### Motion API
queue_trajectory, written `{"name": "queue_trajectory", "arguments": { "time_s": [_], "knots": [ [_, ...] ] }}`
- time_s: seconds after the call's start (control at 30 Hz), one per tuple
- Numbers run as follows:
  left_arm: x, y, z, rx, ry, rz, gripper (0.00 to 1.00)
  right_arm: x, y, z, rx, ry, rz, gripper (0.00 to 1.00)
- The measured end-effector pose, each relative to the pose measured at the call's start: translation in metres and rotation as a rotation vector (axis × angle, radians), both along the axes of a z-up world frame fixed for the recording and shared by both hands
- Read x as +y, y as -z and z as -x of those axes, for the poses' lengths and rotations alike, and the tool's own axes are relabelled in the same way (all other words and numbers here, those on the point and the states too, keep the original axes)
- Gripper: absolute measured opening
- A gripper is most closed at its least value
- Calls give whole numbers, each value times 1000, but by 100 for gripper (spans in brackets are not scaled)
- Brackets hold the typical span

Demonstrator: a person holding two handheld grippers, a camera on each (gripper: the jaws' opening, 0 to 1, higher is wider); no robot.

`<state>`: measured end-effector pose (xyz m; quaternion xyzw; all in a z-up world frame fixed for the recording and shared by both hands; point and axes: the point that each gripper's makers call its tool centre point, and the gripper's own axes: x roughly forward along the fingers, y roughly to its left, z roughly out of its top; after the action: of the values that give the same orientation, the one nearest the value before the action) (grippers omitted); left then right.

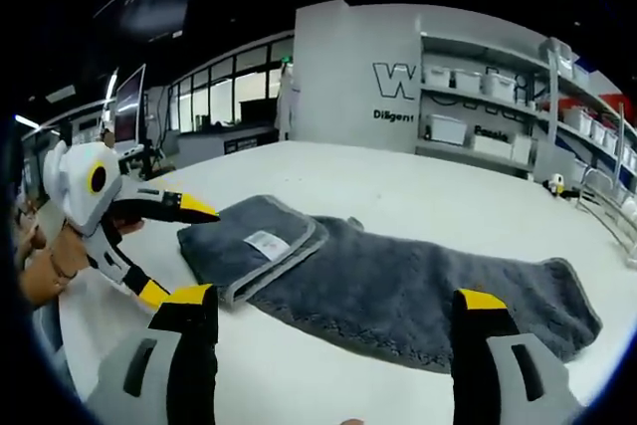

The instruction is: Open the folded towel by lifting each exposed corner and separating the folded layers until the towel lies flat within the target outline without major curled edges

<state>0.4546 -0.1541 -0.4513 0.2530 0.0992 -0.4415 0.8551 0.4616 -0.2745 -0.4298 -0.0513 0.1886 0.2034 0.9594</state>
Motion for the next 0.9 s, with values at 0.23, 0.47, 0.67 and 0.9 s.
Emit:
{"name": "queue_trajectory", "arguments": {
  "time_s": [0.23, 0.47, 0.67, 0.9],
  "knots": [
    [-11, 15, 4, -14, 14, -68, 56, -4, 2, 2, 10, 14, -11, 99],
    [-13, 21, 0, -7, 10, -74, 35, -1, 5, 4, 19, 1, -19, 99],
    [-15, 26, -4, -6, -1, -76, 25, -1, 5, 3, 20, -1, -21, 99],
    [-13, 19, -6, 13, -7, 5, 6, -1, 6, 3, 25, -4, -23, 99]
  ]
}}
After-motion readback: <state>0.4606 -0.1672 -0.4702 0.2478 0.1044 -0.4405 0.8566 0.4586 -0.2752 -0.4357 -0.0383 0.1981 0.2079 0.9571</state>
